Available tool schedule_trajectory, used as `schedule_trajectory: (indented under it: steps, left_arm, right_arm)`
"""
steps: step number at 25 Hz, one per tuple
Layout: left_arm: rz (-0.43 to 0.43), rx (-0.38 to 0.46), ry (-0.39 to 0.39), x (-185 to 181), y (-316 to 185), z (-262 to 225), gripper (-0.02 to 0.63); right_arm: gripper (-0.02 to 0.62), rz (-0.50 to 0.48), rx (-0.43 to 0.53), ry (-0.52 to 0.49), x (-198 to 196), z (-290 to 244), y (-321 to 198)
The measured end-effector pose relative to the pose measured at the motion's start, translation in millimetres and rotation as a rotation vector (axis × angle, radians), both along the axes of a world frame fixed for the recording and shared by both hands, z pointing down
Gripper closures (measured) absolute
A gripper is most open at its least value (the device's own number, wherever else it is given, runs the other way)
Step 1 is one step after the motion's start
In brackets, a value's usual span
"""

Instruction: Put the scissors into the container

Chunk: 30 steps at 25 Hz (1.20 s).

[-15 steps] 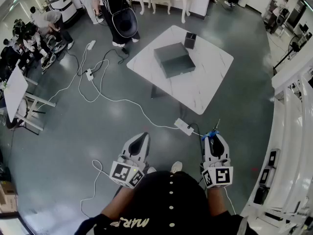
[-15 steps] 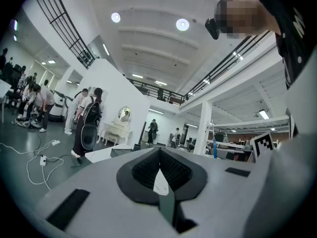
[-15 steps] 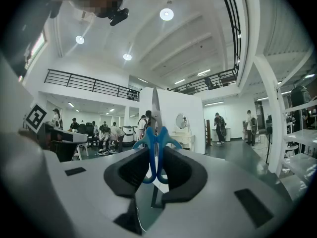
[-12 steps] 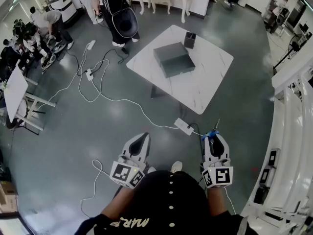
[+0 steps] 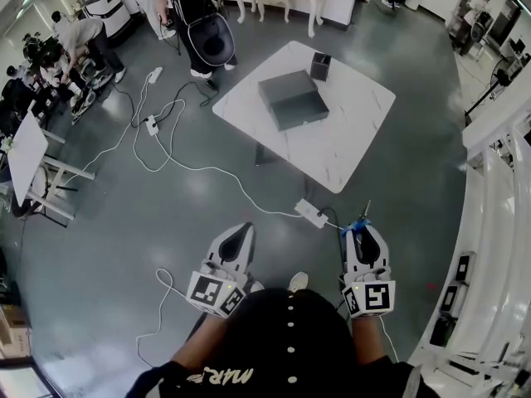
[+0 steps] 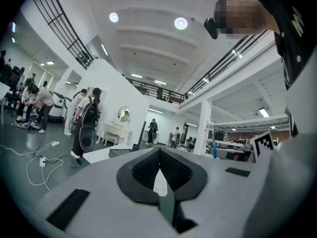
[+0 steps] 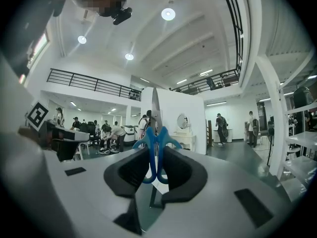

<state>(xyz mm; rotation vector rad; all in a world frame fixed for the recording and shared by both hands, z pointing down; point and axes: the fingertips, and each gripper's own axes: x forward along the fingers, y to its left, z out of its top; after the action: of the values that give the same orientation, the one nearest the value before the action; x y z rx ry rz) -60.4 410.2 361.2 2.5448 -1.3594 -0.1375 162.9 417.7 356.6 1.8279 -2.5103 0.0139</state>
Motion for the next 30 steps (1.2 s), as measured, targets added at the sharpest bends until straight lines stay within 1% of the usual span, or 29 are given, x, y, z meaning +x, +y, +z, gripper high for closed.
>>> schedule_trajectory:
  steps: [6,12,18,22,26,30]
  left_arm:
    - [-0.005,0.001,-0.008,18,-6,0,0.58]
    - [-0.027,-0.002,-0.018,40,-12,1,0.58]
    - [-0.07,-0.008,-0.012,57,-10,4,0.58]
    - [-0.079,-0.004,-0.02,61,-9,4,0.58]
    - [-0.092,-0.019,-0.025,59,-14,8,0.58]
    - [-0.078,-0.026,-0.022,58,-29,10,0.58]
  right_arm:
    - [0.494,-0.033,0.028,-0.022,12,-4,-6]
    - [0.494,-0.038,0.009,-0.039,37,3,-15]
    - [0.494,-0.059,-0.007,-0.052,60,12,-22]
    - [0.494,-0.079,-0.008,-0.058,61,15,-29]
    - [0.494,-0.083,-0.019,-0.061,58,19,-38]
    - [0.494,-0.078,-0.02,-0.061,55,20,-49]
